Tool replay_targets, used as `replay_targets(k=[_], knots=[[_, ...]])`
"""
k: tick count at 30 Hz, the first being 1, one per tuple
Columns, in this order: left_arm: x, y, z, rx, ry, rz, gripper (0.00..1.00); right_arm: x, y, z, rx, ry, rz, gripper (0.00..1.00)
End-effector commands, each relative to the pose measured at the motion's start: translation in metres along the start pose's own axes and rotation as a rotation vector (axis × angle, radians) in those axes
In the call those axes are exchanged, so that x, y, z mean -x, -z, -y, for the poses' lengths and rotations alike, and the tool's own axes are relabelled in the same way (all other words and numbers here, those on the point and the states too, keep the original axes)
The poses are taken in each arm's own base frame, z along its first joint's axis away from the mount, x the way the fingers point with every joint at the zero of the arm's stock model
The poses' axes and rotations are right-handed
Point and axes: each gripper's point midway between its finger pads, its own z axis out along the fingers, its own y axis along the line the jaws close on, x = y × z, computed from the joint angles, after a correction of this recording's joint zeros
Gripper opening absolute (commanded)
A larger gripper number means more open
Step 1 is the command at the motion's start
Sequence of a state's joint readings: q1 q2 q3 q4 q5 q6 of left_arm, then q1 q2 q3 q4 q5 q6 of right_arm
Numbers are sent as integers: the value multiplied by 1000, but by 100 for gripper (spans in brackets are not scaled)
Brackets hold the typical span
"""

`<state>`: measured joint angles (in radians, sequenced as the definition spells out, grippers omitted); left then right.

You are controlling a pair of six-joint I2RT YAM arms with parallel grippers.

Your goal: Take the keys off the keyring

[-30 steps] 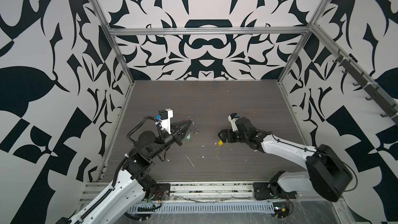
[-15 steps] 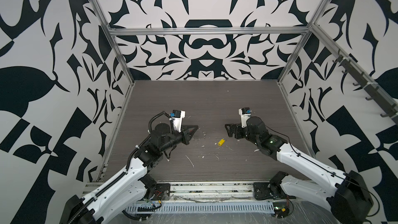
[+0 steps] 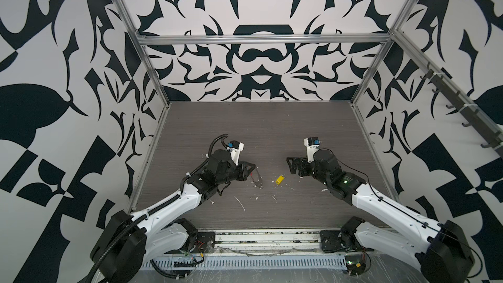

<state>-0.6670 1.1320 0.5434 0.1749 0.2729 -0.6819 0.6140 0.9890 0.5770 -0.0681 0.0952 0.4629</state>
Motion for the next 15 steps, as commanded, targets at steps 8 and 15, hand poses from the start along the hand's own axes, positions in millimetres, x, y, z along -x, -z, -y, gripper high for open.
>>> replay_targets(k=[8, 15], knots=[[39, -45, -14, 61, 17, 61, 0, 3, 6, 5, -13, 13, 34, 99], [59, -73, -41, 65, 76, 91, 0, 3, 13, 5, -8, 15, 39, 99]])
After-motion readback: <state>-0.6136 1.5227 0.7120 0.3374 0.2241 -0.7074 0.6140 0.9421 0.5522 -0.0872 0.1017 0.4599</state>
